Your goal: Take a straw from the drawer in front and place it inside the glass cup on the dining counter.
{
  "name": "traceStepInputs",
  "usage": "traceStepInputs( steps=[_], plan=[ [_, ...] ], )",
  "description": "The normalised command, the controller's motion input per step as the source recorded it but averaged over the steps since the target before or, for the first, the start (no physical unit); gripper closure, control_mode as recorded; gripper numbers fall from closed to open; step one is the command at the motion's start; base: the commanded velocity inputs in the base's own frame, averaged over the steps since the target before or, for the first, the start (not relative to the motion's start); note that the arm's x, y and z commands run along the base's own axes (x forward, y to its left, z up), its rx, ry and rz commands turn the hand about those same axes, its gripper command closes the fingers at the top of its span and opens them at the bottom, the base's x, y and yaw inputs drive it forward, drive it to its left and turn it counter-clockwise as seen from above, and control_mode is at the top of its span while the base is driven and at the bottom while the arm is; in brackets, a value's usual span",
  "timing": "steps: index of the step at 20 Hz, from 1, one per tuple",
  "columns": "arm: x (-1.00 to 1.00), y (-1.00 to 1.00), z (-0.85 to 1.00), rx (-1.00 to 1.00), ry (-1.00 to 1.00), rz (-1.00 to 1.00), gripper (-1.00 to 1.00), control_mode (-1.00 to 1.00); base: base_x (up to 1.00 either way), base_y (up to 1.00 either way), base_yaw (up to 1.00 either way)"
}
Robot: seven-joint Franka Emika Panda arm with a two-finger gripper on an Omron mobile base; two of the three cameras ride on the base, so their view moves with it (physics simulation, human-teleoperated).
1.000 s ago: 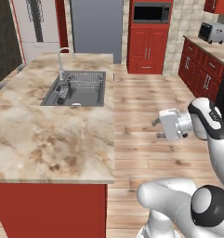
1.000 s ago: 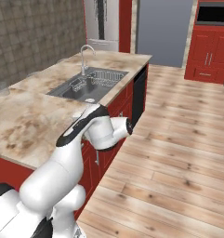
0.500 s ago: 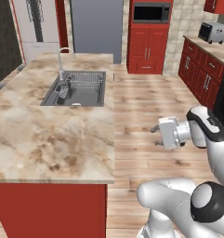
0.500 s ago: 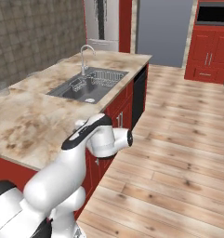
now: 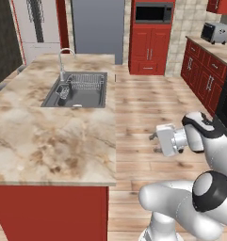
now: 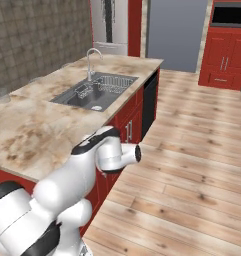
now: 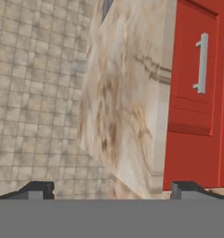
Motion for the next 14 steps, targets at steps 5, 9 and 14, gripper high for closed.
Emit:
traceStepInputs(
  steps=[5, 9, 14],
  plan=[
    [0.18, 0.0, -0.39, 0.01, 0.0, 0.0, -1.0, -1.0, 0.0, 0.0, 0.0],
    [0.16, 0.0, -0.16, 0.07, 0.01, 0.0, -1.0, -1.0, 0.0, 0.0, 0.0],
    [0.12, 0.0, -0.08, 0.1, 0.01, 0.0, -1.0, -1.0, 0.0, 0.0, 0.0]
  ],
)
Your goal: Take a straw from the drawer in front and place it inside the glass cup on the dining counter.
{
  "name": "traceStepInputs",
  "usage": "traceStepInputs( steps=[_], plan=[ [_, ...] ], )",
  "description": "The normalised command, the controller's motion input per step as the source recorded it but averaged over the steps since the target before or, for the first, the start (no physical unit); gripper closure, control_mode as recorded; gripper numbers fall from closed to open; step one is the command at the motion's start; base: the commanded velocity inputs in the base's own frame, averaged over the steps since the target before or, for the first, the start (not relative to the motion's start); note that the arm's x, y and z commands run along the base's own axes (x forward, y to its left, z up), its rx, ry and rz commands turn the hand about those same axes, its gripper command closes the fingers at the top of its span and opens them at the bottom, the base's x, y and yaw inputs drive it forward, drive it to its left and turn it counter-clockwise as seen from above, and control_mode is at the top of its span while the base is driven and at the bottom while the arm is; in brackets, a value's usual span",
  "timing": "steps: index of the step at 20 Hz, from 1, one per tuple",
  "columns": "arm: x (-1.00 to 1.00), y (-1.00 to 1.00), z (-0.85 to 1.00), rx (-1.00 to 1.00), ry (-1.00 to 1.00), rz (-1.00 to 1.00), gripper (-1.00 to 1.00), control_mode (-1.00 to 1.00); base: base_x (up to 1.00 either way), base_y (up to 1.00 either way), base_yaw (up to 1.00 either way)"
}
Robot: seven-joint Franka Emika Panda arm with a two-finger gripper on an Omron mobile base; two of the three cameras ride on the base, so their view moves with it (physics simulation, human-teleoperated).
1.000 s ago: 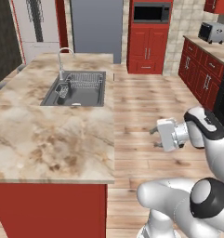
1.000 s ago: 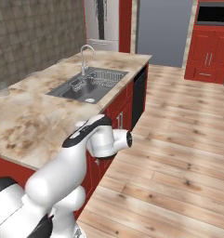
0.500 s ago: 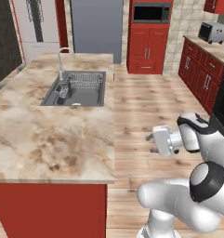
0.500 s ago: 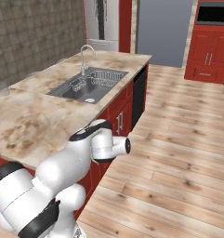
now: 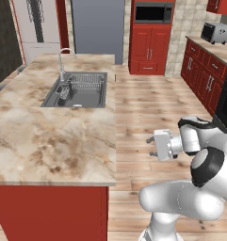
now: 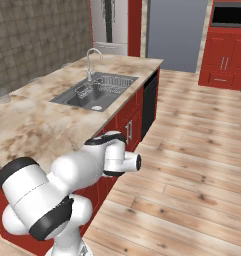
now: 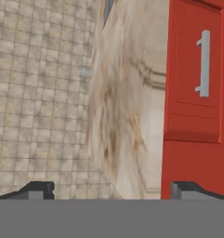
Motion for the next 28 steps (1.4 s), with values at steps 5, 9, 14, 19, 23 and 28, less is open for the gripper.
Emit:
traceStepInputs(
  steps=[5, 9, 14, 19, 23, 28],
  plan=[
    [0.15, 0.0, -0.13, 0.11, 0.0, 0.0, -1.0, -1.0, 0.0, 0.0, 0.0],
    [0.17, 0.0, -0.2, 0.07, 0.0, 0.0, -1.0, -1.0, 0.0, 0.0, 0.0],
    [0.16, 0.01, -0.26, 0.03, 0.0, 0.0, -1.0, -1.0, 0.0, 0.0, 0.0],
    [0.1, 0.02, -0.24, 0.01, 0.0, 0.0, -1.0, -1.0, 0.0, 0.0, 0.0],
    [0.05, 0.0, -0.21, 0.0, 0.0, 0.0, -1.0, -1.0, 0.0, 0.0, 0.0],
    [0.03, 0.04, -0.14, 0.0, 0.09, 0.0, -1.0, -1.0, 0.0, 0.0, 0.0]
  ],
)
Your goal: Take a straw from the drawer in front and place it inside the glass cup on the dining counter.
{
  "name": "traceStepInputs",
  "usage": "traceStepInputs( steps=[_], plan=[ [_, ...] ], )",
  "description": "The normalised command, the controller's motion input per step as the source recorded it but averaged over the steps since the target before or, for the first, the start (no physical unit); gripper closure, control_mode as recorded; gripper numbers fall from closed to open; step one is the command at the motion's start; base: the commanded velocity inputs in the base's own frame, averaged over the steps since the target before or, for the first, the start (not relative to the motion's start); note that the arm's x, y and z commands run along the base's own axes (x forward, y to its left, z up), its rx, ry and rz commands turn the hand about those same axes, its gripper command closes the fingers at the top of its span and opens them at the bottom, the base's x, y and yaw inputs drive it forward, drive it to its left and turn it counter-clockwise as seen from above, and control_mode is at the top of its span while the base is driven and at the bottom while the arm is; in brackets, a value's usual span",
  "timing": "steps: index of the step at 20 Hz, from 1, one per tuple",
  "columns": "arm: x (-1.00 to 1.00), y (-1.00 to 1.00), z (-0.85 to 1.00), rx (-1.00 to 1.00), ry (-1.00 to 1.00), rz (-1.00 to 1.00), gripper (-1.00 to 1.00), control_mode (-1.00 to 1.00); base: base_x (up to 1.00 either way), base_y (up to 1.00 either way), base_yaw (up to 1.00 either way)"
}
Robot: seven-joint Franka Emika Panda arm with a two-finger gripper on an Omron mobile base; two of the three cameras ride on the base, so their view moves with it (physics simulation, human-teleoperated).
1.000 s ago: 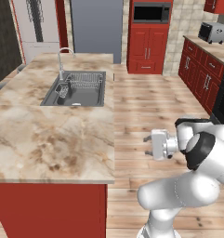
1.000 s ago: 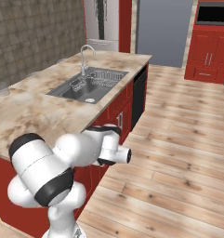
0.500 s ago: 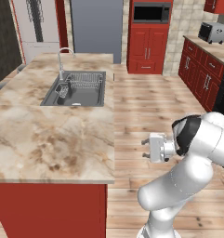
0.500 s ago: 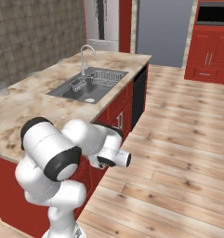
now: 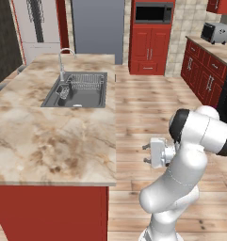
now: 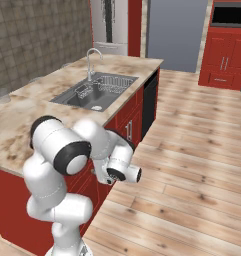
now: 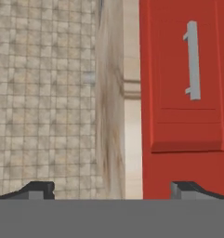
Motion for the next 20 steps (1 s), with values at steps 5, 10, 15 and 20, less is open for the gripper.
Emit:
traceStepInputs(
  steps=[5, 10, 15, 20],
  plan=[
    [0.12, 0.04, -0.21, 0.0, 0.03, 0.0, -1.0, -1.0, 0.0, 0.0, 0.0],
    [0.1, 0.06, -0.18, 0.0, 0.0, 0.0, -1.0, -1.0, 0.0, 0.0, 0.0],
    [0.06, 0.1, -0.22, 0.0, 0.0, 0.0, -1.0, -1.0, 0.0, 0.0, 0.0],
    [0.11, 0.12, -0.23, 0.0, 0.0, 0.01, -1.0, -1.0, 0.0, 0.0, 0.0]
  ],
)
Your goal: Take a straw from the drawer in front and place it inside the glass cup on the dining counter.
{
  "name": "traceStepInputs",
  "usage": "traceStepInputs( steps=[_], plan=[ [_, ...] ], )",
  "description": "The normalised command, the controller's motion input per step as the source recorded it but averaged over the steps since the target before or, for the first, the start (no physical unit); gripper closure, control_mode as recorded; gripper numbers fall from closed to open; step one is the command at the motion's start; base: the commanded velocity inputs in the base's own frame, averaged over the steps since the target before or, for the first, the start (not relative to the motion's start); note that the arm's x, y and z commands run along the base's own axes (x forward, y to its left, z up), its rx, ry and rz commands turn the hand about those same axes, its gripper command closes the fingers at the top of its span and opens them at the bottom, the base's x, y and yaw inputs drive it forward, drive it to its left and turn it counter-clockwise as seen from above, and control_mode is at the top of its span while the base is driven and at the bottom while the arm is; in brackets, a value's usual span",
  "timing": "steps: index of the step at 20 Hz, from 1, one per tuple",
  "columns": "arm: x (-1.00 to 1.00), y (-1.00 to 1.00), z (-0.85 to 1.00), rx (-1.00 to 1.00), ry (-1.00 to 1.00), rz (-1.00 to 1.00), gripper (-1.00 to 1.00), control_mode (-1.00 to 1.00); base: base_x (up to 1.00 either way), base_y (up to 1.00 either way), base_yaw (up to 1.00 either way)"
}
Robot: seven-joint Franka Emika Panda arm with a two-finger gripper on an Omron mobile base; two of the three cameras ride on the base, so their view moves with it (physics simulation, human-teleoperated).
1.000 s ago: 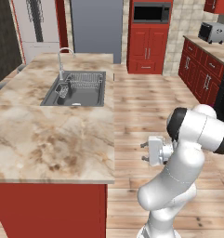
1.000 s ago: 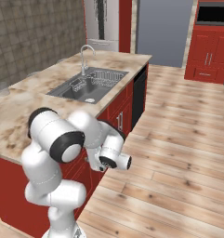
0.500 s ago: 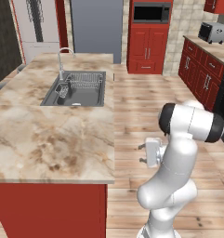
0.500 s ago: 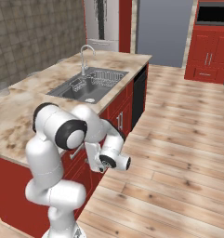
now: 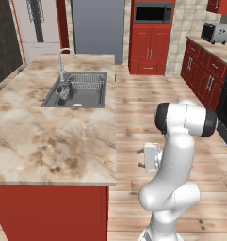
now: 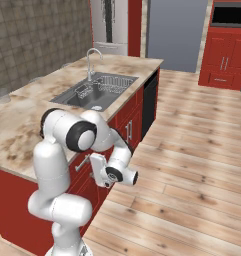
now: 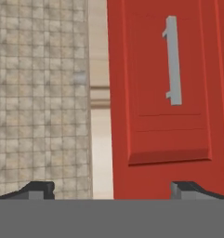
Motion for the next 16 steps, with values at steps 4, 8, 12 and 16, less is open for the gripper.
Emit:
traceStepInputs(
  steps=[4, 8, 12, 16],
  plan=[
    [0.08, 0.11, -0.17, 0.0, 0.0, 0.01, -1.0, -1.0, 0.0, 0.0, 0.0],
    [0.14, 0.06, -0.18, 0.0, 0.0, 0.0, -1.0, -1.0, 0.0, 0.0, 0.0],
    [0.16, 0.02, -0.17, 0.0, 0.0, 0.0, -1.0, -1.0, 0.0, 0.0, 0.0],
    [0.22, 0.0, -0.12, 0.0, 0.0, 0.0, -1.0, -1.0, 0.0, 0.0, 0.0]
  ],
)
